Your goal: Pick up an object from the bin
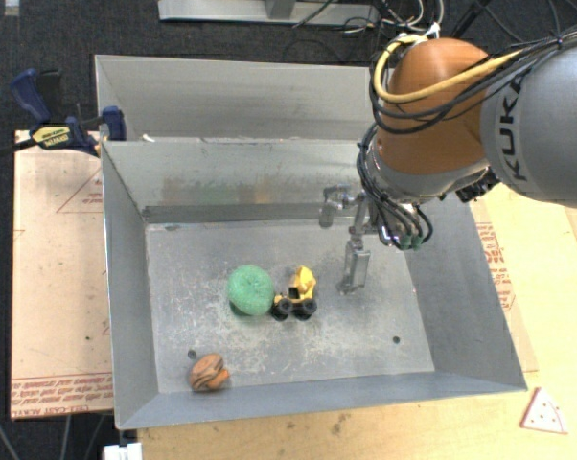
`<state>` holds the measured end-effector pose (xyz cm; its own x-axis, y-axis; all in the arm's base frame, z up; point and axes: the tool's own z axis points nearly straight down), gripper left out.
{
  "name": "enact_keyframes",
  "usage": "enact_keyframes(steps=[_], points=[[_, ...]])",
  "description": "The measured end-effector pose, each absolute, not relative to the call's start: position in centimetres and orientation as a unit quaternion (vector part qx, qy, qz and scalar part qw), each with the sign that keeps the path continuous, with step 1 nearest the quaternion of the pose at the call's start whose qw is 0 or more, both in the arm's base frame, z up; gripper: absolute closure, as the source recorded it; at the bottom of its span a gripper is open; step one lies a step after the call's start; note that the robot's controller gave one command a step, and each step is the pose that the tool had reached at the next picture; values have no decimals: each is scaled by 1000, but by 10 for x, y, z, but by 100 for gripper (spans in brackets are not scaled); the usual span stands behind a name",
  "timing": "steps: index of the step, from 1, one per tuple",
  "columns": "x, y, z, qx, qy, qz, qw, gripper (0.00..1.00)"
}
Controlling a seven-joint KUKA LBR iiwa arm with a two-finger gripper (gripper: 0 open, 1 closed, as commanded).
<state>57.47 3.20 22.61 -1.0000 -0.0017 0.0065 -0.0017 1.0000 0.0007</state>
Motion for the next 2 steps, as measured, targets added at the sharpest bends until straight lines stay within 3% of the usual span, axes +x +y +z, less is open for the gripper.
enact_keyframes(steps=[1,2], points=[[576,32,231,0,-1000,-1,-1,0],[578,34,200,72,-997,0,-5,0]])
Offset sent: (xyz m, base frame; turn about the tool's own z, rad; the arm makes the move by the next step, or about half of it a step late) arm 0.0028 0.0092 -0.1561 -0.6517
